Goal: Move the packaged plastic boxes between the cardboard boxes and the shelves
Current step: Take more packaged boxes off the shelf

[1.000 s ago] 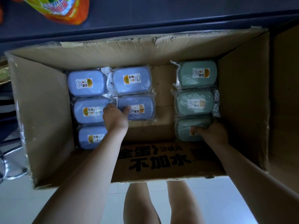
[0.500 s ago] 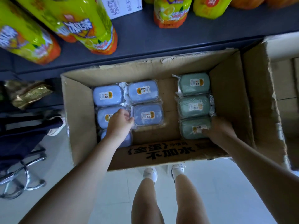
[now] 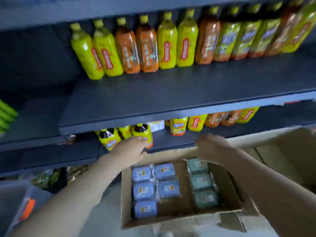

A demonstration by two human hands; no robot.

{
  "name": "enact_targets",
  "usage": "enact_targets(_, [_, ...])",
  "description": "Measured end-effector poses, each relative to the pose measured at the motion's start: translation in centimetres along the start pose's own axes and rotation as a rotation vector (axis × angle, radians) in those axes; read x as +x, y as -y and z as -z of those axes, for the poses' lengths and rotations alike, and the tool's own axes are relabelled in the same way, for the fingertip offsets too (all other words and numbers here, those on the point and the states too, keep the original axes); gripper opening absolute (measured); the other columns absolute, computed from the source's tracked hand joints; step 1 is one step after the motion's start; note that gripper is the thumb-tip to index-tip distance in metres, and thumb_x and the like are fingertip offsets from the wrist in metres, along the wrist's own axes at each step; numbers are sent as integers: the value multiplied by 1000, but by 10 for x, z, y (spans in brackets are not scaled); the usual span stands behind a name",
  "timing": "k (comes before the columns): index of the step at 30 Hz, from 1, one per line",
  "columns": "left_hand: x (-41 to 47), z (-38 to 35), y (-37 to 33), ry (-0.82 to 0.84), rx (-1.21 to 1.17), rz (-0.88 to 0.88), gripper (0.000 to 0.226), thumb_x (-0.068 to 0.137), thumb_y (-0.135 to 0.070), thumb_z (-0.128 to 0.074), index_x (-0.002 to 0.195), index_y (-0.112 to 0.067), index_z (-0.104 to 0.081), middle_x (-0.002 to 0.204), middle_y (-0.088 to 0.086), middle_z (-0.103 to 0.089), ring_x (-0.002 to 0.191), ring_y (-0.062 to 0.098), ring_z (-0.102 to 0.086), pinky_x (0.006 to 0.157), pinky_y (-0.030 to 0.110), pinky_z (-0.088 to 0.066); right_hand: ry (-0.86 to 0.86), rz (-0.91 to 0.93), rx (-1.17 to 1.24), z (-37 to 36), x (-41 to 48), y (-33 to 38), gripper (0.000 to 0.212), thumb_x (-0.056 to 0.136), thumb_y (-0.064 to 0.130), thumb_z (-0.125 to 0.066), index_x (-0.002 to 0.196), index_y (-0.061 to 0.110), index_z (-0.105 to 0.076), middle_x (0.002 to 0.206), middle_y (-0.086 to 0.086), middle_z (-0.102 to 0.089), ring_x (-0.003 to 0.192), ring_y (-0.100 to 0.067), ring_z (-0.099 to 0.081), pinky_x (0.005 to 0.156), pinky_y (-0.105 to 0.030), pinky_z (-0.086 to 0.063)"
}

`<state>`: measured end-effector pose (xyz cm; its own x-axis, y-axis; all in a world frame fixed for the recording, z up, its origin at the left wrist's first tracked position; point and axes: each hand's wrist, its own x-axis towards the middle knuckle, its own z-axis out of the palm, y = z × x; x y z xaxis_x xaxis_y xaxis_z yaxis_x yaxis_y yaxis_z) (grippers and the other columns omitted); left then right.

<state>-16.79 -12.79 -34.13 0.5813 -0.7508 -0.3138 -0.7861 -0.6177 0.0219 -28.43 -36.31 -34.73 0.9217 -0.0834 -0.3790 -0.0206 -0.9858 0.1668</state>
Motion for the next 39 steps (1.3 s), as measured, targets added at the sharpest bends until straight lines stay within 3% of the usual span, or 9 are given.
enact_targets(4, [-35, 101, -19, -153, 215, -58, 25, 95, -30, -47, 116, -17, -51, 119, 2, -52, 118, 22, -47, 89, 36, -43, -187, -11, -115, 103, -45, -17, 32, 90, 27, -49, 120, 16, -55, 125, -5, -55, 120, -25, -49, 89, -32, -43])
enact_targets(8, [-87, 188, -45, -418, 321, -40, 32, 96, -35, -45, 123, -18, -49, 123, 1, -52, 120, 20, -46, 91, 35, -43, -381, -40, -152, 191, -104, -32, 41, 93, 37, -50, 127, 15, -51, 128, -6, -53, 122, -26, -46, 92, -35, -43])
enact_targets(13, [-158, 263, -86, -680, 185, 7, 31, 93, -39, -50, 116, -19, -53, 120, 0, -54, 118, 19, -46, 88, 31, -41, -592, -123, -92, 265, -184, -37, 35, 89, 38, -53, 114, 15, -56, 119, -6, -56, 117, -26, -51, 88, -35, -48])
enact_targets(17, [-202, 291, -120, -776, 135, 20, 30, 93, -38, -49, 115, -18, -54, 116, 0, -55, 115, 19, -47, 87, 33, -41, -660, -158, -25, 292, -238, -30, 41, 89, 42, -53, 121, 17, -56, 122, -6, -56, 116, -25, -51, 92, -37, -47])
enact_targets(22, [-240, 303, -142, -806, 174, 27, 29, 96, -38, -45, 114, -17, -55, 115, -1, -55, 111, 17, -48, 84, 32, -46, -673, -133, -12, 305, -269, -11, 43, 89, 46, -52, 122, 19, -53, 120, -3, -55, 113, -22, -50, 86, -36, -47])
enact_targets(28, [-255, 321, -121, -785, 183, 98, 27, 97, -36, -43, 109, -16, -57, 109, -1, -56, 107, 17, -48, 80, 31, -43, -720, -85, -7, 325, -268, 0, 46, 88, 48, -52, 124, 19, -52, 119, -3, -58, 110, -23, -53, 85, -35, -47])
enact_targets(33, [-249, 339, -78, -768, 173, 153, 27, 96, -36, -44, 110, -17, -57, 113, -1, -56, 110, 17, -48, 85, 34, -45, -640, -113, -1, 340, -232, -3, 44, 89, 46, -52, 121, 17, -53, 119, -4, -58, 109, -24, -54, 87, -36, -48])
enact_targets(39, [-206, 356, 13, -763, 165, 221, 28, 96, -38, -43, 112, -20, -57, 117, -5, -56, 101, 12, -49, 74, 26, -41, -667, -85, 50, 384, -142, 9, 44, 91, 45, -52, 124, 15, -53, 124, -4, -56, 113, -24, -52, 88, -34, -47])
